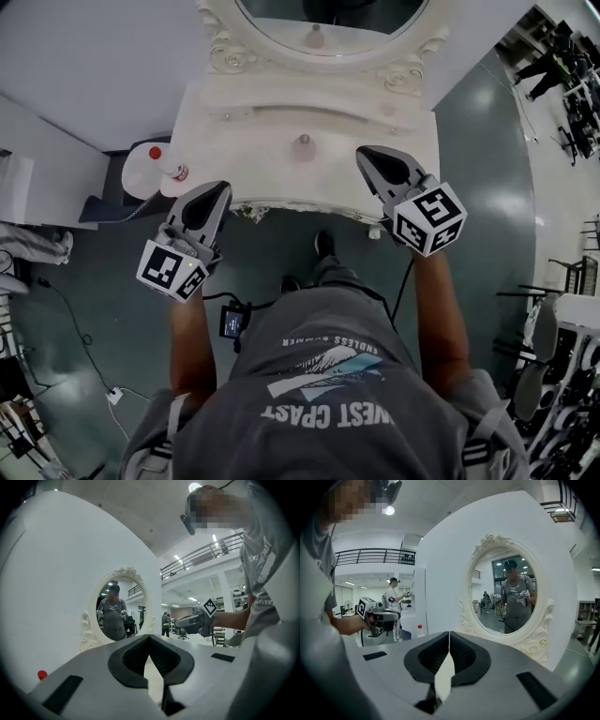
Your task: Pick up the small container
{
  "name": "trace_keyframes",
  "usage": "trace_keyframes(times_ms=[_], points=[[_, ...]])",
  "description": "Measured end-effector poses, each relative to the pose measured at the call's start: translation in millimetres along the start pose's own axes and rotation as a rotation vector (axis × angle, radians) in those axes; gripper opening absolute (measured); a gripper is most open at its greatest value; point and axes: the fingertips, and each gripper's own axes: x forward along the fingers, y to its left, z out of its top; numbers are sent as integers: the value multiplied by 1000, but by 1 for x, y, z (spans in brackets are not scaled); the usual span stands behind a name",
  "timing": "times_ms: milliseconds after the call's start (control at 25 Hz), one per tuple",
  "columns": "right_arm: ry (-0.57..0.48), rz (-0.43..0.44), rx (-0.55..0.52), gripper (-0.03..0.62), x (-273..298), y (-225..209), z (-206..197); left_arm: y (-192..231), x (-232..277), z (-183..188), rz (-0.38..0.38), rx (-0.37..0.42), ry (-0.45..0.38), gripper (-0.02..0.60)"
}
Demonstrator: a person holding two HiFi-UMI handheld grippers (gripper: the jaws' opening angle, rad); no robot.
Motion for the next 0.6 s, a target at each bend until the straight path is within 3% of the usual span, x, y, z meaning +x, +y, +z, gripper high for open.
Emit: trace_keyframes(times_ms=[600], points=[[57, 142, -22, 29, 88, -20, -17, 45, -27, -27, 184, -56, 61, 15]])
